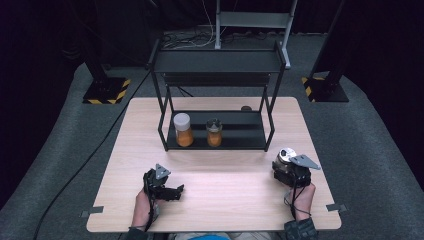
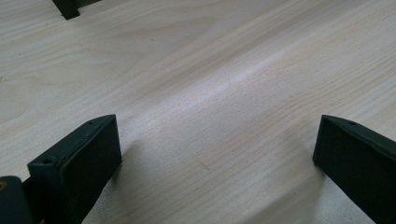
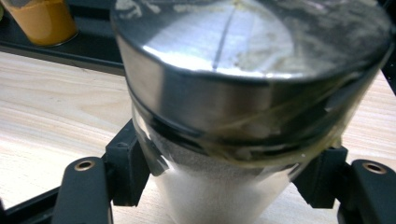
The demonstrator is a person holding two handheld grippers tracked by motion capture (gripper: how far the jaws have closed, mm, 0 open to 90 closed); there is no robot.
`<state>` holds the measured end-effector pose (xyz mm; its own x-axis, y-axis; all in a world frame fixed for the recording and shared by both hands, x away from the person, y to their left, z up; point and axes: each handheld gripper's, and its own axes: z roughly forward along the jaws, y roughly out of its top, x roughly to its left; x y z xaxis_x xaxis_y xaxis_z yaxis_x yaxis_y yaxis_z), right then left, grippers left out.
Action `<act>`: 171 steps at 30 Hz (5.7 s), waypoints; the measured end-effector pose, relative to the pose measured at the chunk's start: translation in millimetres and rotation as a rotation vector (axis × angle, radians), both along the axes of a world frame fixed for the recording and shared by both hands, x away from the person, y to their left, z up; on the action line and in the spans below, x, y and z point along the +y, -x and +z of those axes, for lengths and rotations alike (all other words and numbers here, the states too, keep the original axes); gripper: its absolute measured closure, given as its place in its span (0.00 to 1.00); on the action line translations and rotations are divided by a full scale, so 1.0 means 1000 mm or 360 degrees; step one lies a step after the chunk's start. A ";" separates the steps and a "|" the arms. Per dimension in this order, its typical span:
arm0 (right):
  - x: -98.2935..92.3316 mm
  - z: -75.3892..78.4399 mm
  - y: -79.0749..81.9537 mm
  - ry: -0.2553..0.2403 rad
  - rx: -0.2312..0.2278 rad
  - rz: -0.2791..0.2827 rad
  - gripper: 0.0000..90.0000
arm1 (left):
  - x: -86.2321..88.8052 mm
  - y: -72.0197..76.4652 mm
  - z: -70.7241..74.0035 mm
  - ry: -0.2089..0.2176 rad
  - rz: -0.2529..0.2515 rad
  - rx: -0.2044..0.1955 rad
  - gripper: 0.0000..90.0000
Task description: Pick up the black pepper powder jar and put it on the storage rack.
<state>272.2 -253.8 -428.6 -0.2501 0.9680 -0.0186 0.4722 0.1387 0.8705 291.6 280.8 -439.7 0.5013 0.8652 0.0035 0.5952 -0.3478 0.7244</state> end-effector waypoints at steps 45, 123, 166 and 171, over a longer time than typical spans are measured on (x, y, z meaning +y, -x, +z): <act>0.031 0.013 -0.030 0.0063 0.0011 0.0195 0.34 | 0.001 -0.001 0.000 0.0003 -0.0001 0.0004 0.01; 0.058 0.037 -0.063 0.0141 -0.0039 0.0335 0.34 | 0.000 0.001 0.000 -0.0005 -0.0004 -0.0006 0.01; 0.067 0.046 -0.080 0.0145 -0.0063 0.0357 0.34 | 0.000 0.001 0.000 -0.0004 -0.0005 -0.0006 0.01; 0.068 0.047 -0.081 0.0138 -0.0066 0.0358 0.34 | 0.000 0.000 0.000 -0.0004 -0.0006 -0.0005 0.01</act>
<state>353.3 -186.0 -381.9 -0.4563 0.8825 -0.1141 0.3849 0.3113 0.8689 291.1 280.7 -439.8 0.5045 0.8634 0.0073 0.5917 -0.3519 0.7253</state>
